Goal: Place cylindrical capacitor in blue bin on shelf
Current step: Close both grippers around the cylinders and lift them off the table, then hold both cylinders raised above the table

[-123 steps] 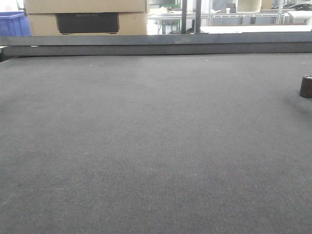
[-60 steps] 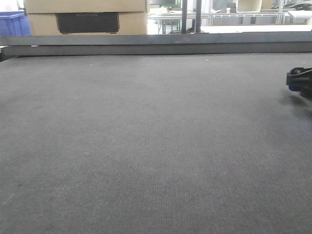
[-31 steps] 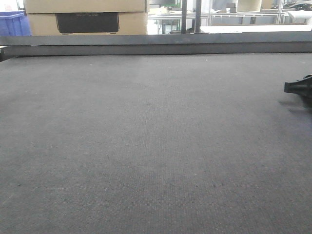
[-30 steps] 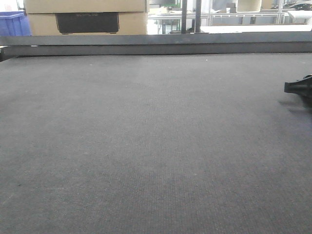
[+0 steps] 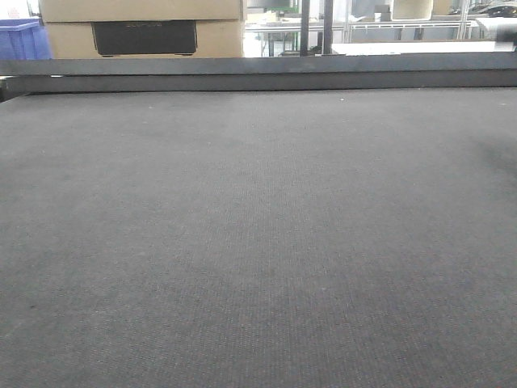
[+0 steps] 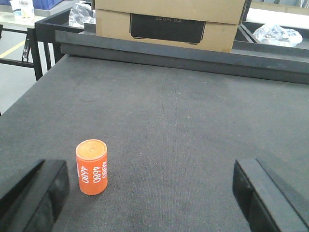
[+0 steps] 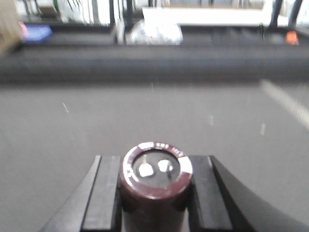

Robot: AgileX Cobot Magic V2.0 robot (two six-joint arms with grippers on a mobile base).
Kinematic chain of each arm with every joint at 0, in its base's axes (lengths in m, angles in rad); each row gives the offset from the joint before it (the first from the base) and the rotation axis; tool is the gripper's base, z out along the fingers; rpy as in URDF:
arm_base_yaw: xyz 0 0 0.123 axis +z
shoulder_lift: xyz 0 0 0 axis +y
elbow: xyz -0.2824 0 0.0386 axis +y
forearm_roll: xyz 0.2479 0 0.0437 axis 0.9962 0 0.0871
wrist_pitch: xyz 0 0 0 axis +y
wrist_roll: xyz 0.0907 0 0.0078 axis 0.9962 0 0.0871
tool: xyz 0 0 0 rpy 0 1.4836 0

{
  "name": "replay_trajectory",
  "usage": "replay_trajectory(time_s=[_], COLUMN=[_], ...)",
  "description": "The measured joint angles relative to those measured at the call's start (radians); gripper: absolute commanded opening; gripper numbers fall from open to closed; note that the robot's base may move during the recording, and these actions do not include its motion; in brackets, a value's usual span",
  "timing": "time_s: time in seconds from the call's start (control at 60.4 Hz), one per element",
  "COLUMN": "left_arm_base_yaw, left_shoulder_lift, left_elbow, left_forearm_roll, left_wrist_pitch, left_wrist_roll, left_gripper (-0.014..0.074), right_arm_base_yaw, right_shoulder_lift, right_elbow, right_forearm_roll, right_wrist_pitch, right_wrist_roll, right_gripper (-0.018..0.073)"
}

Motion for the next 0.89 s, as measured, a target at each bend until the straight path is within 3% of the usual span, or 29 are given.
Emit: replay_trajectory(time_s=[0.199,0.381,0.745,0.894], left_arm_base_yaw=[0.049,0.115,0.121,0.121], left_shoulder_lift=[0.066,0.228,0.647,0.811], left_elbow=[0.023,0.084,0.084,0.012], left_forearm_roll=[-0.01,-0.022,-0.022,-0.022], left_wrist_pitch=[-0.052,-0.223,-0.652,-0.71], left_wrist_roll=[0.0,-0.002,-0.002,-0.002], left_gripper=[0.0587,0.0587,0.0587,0.0587], right_arm_base_yaw=[0.0,0.0,0.0,0.0], right_shoulder_lift=[-0.3,-0.494,-0.699,-0.721], right_elbow=[0.0,0.0,0.0,0.0], right_forearm_roll=[-0.014,-0.014,-0.014,-0.014], right_wrist_pitch=[0.251,0.406,0.462,0.494], right_wrist_roll=[-0.002,-0.002,-0.002,-0.002], right_gripper=[-0.0162,-0.0162,-0.0162,-0.0162])
